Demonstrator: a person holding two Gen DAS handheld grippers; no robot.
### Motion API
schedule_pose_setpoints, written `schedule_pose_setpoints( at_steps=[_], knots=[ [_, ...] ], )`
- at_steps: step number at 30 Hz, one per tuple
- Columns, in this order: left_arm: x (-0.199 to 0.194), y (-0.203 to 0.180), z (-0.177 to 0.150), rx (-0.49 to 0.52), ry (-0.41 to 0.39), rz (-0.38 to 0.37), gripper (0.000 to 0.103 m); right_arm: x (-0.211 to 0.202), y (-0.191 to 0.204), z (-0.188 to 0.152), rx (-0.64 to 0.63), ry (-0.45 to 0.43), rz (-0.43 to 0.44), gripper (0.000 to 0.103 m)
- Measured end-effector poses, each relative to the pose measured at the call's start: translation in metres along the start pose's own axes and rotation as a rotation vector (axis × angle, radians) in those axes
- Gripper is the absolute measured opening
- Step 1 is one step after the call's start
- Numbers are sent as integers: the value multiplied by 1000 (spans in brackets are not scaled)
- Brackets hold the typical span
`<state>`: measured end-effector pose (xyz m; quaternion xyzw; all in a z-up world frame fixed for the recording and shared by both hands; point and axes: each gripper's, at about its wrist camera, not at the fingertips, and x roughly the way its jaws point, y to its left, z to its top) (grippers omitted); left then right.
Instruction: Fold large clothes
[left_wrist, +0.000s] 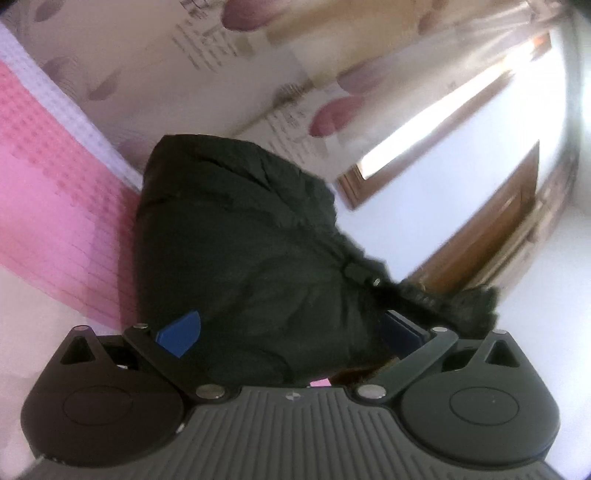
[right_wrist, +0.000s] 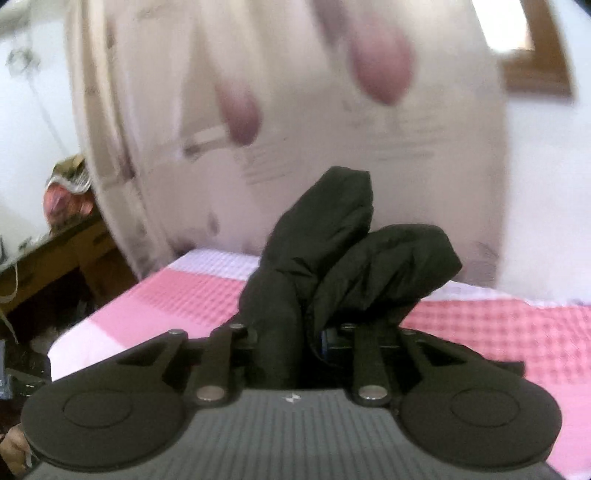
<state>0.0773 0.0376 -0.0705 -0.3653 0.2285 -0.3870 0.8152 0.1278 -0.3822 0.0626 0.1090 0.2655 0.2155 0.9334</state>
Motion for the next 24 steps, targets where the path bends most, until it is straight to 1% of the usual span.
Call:
schedule_pose_setpoints(
  at_steps=[3, 7, 9, 10, 12, 14, 17, 20, 21, 22, 23, 24],
  knots=[
    [18, -4, -7, 3, 33, -13, 103, -26, -48, -29, 142, -27, -22, 24],
    [41, -10, -13, 16, 73, -18, 102, -51, -99, -76, 282, -62, -39, 24],
    [50, -16, -14, 36, 81, -34, 102, -62, -115, -96, 319, -78, -38, 24],
    [56, -20, -14, 54, 89, -41, 102, -63, -115, -104, 325, -94, -34, 24],
    [67, -29, -15, 95, 98, -50, 102, -71, -124, -112, 330, -119, -46, 25],
    [80, -36, -16, 130, 117, -65, 102, -79, -136, -119, 338, -124, -71, 26],
    [103, -42, -22, 170, 144, -81, 103, -63, -138, -128, 362, -114, -75, 26],
    [124, -42, -29, 158, 158, -95, 102, -52, -137, -131, 373, -91, -61, 32],
    [128, -42, -31, 164, 147, -107, 102, -49, -139, -135, 375, -86, -69, 37],
    [131, -43, -34, 181, 138, -112, 102, -45, -142, -140, 387, -72, -80, 45],
    [134, -45, -36, 202, 135, -108, 102, -36, -144, -144, 426, -64, -75, 48],
    [135, -45, -37, 212, 135, -103, 102, -32, -153, -154, 500, -63, -49, 50]
  ],
)
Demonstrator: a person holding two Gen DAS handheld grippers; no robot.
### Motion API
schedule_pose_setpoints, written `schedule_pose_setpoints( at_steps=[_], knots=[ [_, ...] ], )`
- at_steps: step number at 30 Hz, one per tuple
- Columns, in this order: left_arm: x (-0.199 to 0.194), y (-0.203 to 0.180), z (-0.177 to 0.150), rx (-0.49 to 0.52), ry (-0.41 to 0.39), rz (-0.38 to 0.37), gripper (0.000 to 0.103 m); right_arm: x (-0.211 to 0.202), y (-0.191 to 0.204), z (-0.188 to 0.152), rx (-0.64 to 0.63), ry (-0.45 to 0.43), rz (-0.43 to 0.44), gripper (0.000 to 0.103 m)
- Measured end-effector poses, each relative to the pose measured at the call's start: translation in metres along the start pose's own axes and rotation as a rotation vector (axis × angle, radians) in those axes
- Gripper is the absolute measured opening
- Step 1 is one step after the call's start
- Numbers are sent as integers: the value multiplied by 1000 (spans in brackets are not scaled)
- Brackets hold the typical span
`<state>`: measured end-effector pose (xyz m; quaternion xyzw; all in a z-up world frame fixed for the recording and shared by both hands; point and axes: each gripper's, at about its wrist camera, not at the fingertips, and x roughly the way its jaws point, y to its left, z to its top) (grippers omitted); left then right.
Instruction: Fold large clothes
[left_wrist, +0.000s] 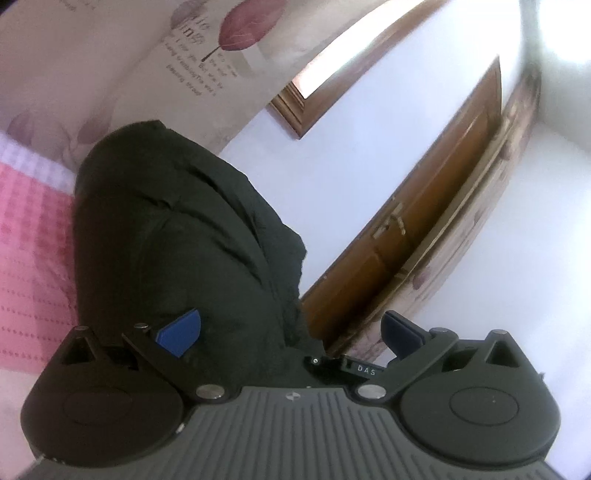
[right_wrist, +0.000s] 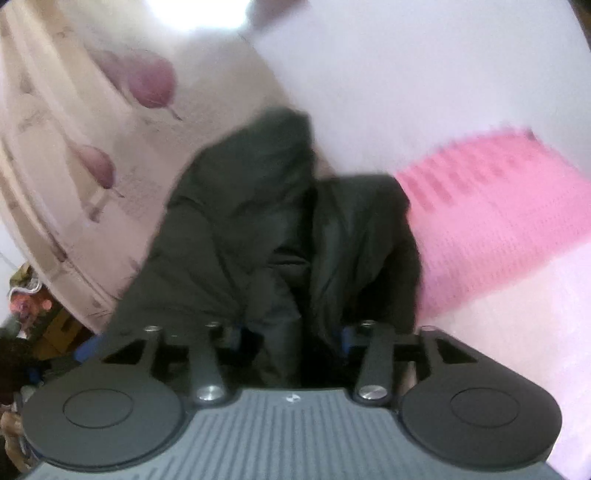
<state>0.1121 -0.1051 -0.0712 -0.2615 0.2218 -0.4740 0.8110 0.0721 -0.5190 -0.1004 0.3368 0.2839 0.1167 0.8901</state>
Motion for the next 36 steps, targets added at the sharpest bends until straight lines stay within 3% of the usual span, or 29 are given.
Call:
schedule_pose_setpoints(
  at_steps=[2, 5, 8, 12, 16, 19, 21, 26, 29, 31, 33, 36],
  knots=[
    [-3, 1, 1, 9, 11, 3, 102, 4, -10, -8, 62, -4, 22, 50],
    [-19, 2, 6, 36, 27, 49, 102, 12, 10, -13, 16, 14, -10, 53],
    [-38, 2, 13, 48, -19, 72, 102, 28, 33, -19, -63, 58, 8, 53],
    [-32, 10, 9, 13, -1, 73, 100, 41, 46, -19, -95, 89, 34, 56],
    [-22, 3, -4, 93, 12, 97, 100, 11, 49, -1, -131, 34, -8, 59],
    [-19, 8, -11, 96, 22, 102, 101, -28, 67, 23, -234, -78, -57, 60],
    [-17, 12, -11, 80, 29, 95, 102, -39, 93, 43, -311, -128, -14, 60],
    [-14, 15, -12, 98, 57, 95, 102, 16, 174, 71, -553, -62, 55, 59],
    [-12, 14, -14, 124, 72, 109, 102, 75, 204, 69, -733, 20, -59, 58],
    [-11, 13, -15, 144, 83, 117, 102, 112, 200, 65, -812, 101, -197, 56],
    [-9, 14, -16, 147, 87, 120, 102, 132, 179, 63, -791, 150, -291, 56],
    [-6, 13, -21, 161, 102, 126, 102, 134, 149, 62, -680, 170, -274, 57]
  ],
)
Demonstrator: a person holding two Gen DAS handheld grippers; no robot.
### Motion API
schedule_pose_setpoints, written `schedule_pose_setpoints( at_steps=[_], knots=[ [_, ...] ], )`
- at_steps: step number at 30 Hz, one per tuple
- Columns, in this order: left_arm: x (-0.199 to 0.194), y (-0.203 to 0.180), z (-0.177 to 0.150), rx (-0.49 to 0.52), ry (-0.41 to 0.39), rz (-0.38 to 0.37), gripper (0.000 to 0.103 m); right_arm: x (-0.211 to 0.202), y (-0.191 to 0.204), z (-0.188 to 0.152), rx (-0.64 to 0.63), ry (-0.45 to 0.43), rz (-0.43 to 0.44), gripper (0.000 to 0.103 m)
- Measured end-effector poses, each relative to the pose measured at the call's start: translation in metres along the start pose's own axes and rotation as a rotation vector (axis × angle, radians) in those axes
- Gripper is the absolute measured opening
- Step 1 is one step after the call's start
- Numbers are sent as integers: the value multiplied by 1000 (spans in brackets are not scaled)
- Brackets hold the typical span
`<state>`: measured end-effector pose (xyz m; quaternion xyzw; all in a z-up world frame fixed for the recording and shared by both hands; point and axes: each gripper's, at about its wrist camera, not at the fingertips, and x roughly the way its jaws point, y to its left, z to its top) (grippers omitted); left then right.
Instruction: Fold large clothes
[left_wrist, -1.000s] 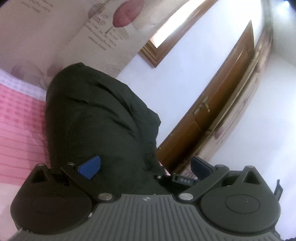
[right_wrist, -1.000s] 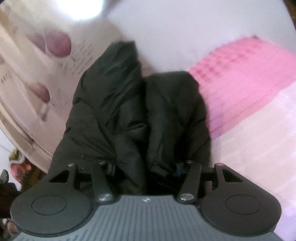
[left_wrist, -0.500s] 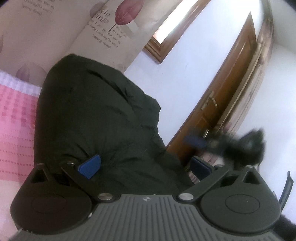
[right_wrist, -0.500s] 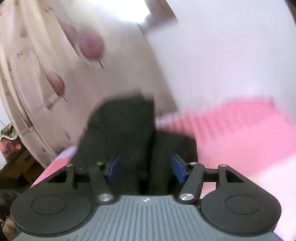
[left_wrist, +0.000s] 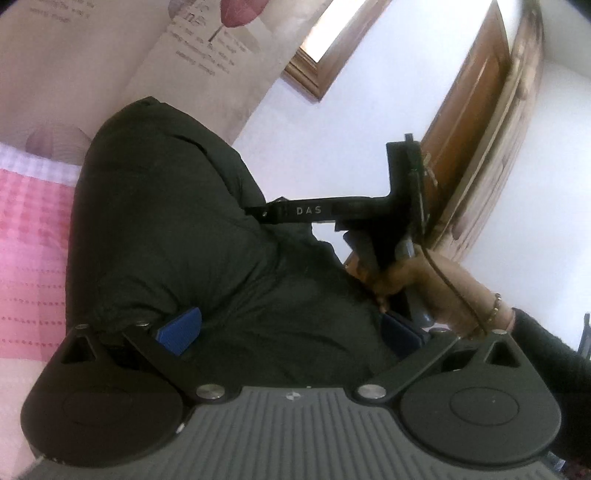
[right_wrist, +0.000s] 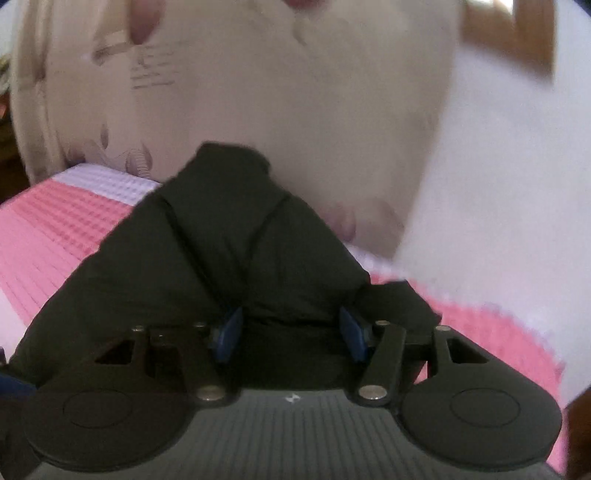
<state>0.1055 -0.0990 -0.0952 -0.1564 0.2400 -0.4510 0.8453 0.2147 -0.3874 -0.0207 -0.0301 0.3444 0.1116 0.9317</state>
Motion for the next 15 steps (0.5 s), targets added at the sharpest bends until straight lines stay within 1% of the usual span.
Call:
schedule_pose_setpoints(
  at_steps=[2, 4, 6, 8, 10, 11, 13, 14, 15],
  knots=[
    [4, -5, -3, 49, 14, 21, 102, 5, -4, -10, 11, -10, -6, 59],
    [6, -7, -5, 57, 18, 30, 102, 14, -4, -18, 25, -26, -13, 61],
    [6, 0, -4, 16, 18, 10, 102, 22, -5, -25, 38, -42, -21, 63],
    [5, 6, -3, -15, 18, -6, 99, 23, -7, -32, 51, -67, -30, 65],
    [4, 10, -4, -21, 19, -5, 93, 26, -8, -40, 60, -97, -37, 66],
    [4, 12, -5, -25, 21, -5, 89, 26, -7, -39, 63, -103, -36, 66],
    [5, 18, -4, -36, 24, -4, 79, 33, -6, -38, 69, -106, -26, 66],
    [5, 21, -4, -42, 25, -4, 77, 35, -7, -40, 68, -110, -24, 66],
    [5, 26, -4, -56, 24, -8, 71, 36, -8, -42, 68, -115, -20, 66]
  ],
)
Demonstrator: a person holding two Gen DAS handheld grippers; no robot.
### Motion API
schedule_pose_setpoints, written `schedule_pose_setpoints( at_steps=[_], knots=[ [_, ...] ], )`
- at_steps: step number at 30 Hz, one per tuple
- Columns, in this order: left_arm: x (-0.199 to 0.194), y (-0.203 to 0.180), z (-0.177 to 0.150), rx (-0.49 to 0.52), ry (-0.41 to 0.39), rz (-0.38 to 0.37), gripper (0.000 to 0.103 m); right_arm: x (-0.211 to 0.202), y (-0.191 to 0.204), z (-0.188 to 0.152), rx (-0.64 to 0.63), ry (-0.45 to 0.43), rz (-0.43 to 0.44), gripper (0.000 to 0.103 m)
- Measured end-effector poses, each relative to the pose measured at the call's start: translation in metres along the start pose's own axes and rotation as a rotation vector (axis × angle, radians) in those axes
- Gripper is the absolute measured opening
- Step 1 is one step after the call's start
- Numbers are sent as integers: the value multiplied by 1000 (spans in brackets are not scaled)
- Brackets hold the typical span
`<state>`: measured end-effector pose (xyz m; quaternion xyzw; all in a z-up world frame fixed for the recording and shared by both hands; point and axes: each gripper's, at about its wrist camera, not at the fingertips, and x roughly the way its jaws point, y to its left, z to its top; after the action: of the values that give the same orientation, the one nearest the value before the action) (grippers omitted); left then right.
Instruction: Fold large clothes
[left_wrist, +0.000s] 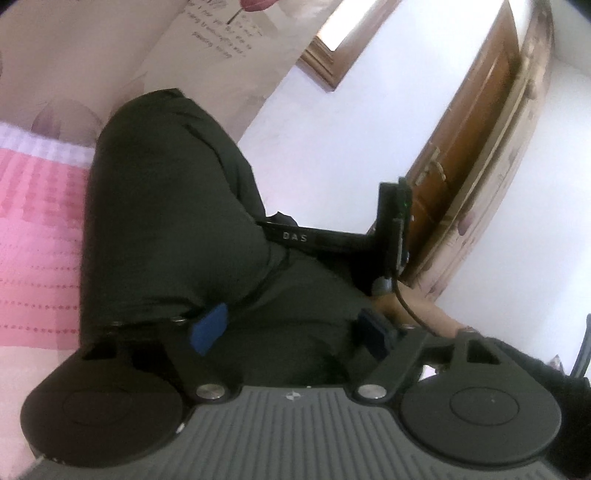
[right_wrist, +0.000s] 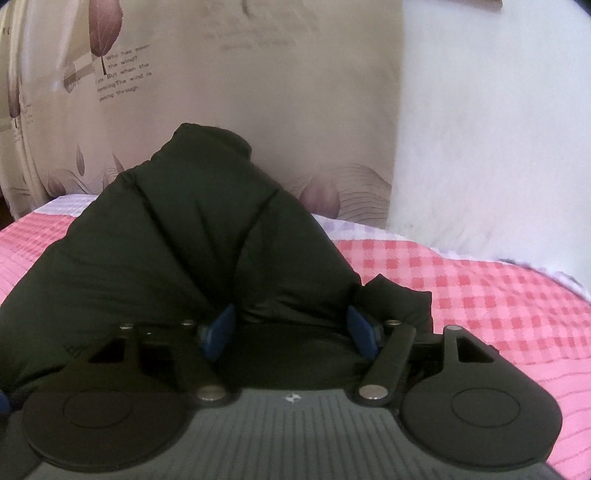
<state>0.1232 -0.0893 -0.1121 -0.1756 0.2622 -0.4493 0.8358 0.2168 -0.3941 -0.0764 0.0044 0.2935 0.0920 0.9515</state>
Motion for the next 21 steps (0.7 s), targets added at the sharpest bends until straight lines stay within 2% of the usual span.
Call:
schedule_pose_setpoints(
  at_steps=[1, 4, 5, 8, 9, 11, 13, 15, 17, 19, 21],
  knots=[
    [0, 4, 1, -10, 0, 2, 60, 1, -1, -1, 1, -4, 4, 66],
    [-3, 21, 1, -70, -3, -2, 47, 4, -3, -2, 0, -15, 4, 69],
    [-3, 23, 2, -80, 3, -3, 47, 4, -3, -2, -1, -13, 6, 69],
    [-2, 13, 6, -18, 22, 35, 47, -3, -18, 12, 44, 34, 58, 71],
    [-2, 10, 6, -5, 21, 45, 47, -16, -22, 21, 64, 49, 42, 71],
    [-1, 10, 7, -14, 16, 43, 47, -63, -28, 32, 85, -53, 9, 72],
    [0, 11, 9, -47, 11, 40, 50, -112, -24, 34, 48, -125, 35, 72],
    [1, 6, 10, -27, 19, 43, 56, -147, -7, 20, -19, -119, 43, 72],
    [3, -4, 12, 37, 35, 60, 64, -164, 10, -5, -53, -95, 75, 72],
    [8, -16, 12, 108, 51, 85, 72, -165, 31, -35, -113, -47, 42, 71],
    [12, -25, 11, 181, 66, 115, 73, -160, 42, -62, -143, -11, 2, 71]
  ],
)
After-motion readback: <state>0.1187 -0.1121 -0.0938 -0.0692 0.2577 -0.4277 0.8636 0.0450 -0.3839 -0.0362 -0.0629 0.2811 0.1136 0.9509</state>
